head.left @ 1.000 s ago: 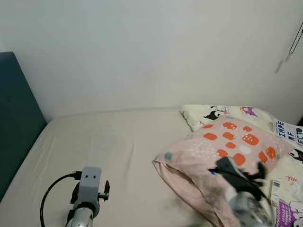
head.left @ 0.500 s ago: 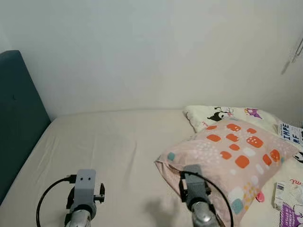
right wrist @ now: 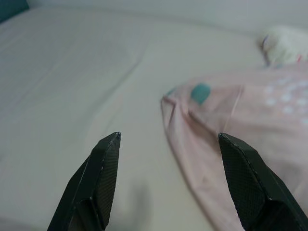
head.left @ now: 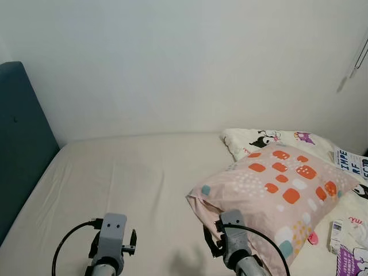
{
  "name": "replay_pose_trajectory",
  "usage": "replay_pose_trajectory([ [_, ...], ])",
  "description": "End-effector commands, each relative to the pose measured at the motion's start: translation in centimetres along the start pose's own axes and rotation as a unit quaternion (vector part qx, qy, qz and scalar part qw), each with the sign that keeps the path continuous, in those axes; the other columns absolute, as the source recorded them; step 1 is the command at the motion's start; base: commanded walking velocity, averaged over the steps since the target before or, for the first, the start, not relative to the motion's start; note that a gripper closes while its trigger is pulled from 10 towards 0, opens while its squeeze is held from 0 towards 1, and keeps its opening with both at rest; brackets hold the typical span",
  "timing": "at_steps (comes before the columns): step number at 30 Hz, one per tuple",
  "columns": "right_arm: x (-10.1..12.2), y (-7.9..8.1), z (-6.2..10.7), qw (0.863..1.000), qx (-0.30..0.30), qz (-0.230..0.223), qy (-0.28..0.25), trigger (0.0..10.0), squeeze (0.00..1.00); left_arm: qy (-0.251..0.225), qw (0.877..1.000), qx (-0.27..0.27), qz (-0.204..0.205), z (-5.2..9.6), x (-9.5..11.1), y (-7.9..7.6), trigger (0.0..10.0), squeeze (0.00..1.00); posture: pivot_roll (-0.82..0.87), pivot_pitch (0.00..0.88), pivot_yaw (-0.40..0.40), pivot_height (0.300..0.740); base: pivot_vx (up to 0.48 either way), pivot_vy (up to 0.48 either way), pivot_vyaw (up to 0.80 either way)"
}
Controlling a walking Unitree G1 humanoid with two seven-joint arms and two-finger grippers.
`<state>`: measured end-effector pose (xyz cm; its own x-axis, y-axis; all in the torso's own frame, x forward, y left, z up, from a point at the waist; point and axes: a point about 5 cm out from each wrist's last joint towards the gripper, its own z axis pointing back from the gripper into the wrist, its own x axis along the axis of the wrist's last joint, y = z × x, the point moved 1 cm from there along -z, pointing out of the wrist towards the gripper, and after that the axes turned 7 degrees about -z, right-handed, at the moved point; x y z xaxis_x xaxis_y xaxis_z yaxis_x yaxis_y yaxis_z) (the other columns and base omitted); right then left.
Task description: Clean up the room
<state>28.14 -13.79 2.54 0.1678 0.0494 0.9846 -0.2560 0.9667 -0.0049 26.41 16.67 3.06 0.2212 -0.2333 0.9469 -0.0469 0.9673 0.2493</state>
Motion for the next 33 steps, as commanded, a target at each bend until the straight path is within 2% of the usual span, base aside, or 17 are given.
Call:
replay_pose_trajectory([
  [1, 0.0, 0.3, 0.3, 1.0, 0.012, 0.01, -0.007, 10.0, 0.0, 0.003, 1.0, 0.008, 0.008, 0.1, -0.1, 0.4, 10.0, 0.0, 0.0, 0.06, -0.039, 0.74, 0.0, 0.0, 0.0],
  [7, -0.5, -0.1, 0.7, 1.0, 0.002, 0.002, 0.012, 10.0, 0.0, -0.016, 1.0, 0.012, 0.001, 0.2, 0.3, 0.6, 10.0, 0.0, -0.01, 0.066, -0.038, 0.74, 0.0, 0.0, 0.0],
  [9, -0.6, -0.3, 0.8, 1.0, -0.012, 0.005, 0.011, 10.0, 0.0, -0.02, 1.0, 0.005, -0.002, 0.4, 0.4, 0.2, 10.0, 0.0, -0.01, 0.068, -0.036, 0.74, 0.0, 0.0, 0.0],
  [21, -0.4, -0.6, 0.8, 0.999, -0.031, 0.003, 0.011, 10.0, 0.0, -0.019, 0.999, -0.019, -0.017, 0.6, 0.4, -0.9, 10.0, 0.0, -0.01, 0.078, -0.032, 0.74, 0.0, 0.0, 0.0],
  [33, -0.3, -1.0, 0.5, 0.998, -0.061, 0.014, 0.018, 10.0, 0.0, -0.014, 0.999, -0.025, -0.026, 0.7, 0.4, -1.1, 10.0, 0.0, -0.01, 0.091, -0.032, 0.74, 0.0, 0.0, 0.0],
])
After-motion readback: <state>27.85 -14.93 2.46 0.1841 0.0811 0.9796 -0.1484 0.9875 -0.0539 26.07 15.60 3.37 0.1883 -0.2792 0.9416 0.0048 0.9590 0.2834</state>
